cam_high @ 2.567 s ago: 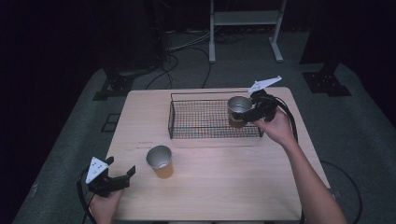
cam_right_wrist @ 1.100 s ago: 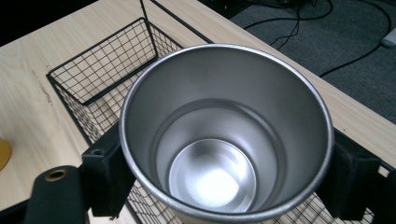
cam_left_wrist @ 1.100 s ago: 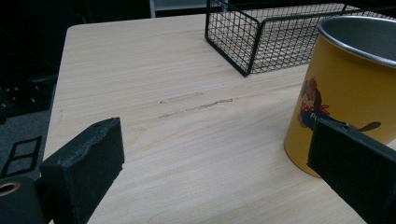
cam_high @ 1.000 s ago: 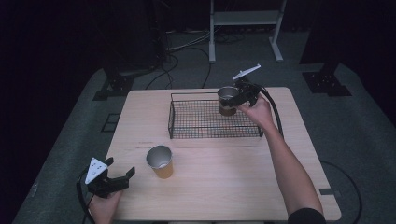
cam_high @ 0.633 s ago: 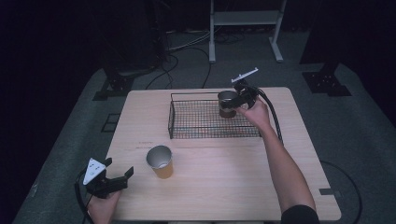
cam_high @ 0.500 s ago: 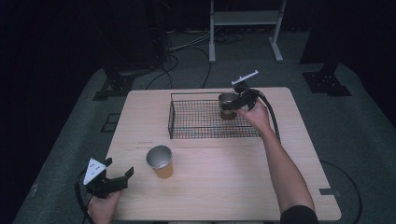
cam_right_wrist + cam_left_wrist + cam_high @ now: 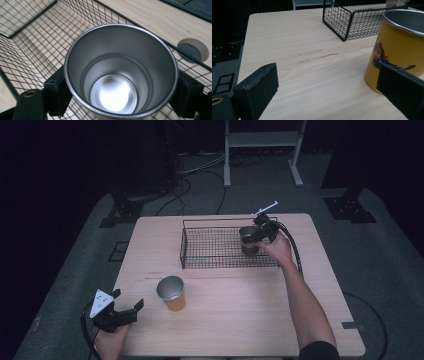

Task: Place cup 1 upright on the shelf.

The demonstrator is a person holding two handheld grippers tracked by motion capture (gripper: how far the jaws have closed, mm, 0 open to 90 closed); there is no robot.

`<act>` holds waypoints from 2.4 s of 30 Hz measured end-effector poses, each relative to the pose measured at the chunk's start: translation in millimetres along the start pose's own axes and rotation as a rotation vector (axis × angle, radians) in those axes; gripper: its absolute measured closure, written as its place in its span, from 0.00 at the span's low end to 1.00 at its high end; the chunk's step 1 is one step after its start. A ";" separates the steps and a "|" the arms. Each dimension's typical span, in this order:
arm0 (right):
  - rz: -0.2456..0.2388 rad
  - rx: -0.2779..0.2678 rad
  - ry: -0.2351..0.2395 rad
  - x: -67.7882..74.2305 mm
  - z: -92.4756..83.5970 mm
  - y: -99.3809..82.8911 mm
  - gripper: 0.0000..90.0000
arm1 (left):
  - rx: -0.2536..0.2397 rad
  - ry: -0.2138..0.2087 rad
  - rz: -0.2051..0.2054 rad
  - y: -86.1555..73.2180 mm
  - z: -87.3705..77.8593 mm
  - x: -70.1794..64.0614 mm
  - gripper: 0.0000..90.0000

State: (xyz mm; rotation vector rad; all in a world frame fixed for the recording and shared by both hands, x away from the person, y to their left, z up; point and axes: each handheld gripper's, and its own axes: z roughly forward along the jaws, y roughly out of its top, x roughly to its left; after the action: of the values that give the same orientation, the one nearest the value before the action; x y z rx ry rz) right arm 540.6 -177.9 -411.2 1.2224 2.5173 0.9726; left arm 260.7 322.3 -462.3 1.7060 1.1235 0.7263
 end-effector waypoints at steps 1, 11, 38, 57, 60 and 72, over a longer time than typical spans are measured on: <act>0.001 0.002 -0.003 -0.2 0.6 -0.3 0.19 | -0.001 0.000 -0.001 0.0 0.1 0.0 0.03; -0.011 0.063 -0.019 2.8 12.9 -2.0 0.19 | -0.007 0.004 -0.004 -0.5 -2.6 1.9 0.03; -0.044 0.070 -0.037 8.0 10.6 -19.7 0.15 | -0.004 -0.003 0.006 0.4 -0.2 -1.4 0.03; -0.034 -0.006 -0.027 9.7 -0.8 -18.3 0.11 | -0.004 -0.002 0.008 0.5 0.4 -2.2 0.03; -0.030 -0.030 -0.021 9.5 -6.0 -17.5 0.10 | -0.001 -0.002 0.008 0.5 0.7 -2.2 0.03; -0.062 -0.108 -0.013 15.9 -34.3 -16.0 0.10 | 0.002 -0.005 0.012 0.2 1.1 -3.0 0.03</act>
State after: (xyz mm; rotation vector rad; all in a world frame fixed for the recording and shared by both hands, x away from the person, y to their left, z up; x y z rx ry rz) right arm 505.7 -189.5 -392.9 1.1104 2.4421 1.0663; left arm 260.5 319.1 -462.5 1.7167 1.1119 0.7275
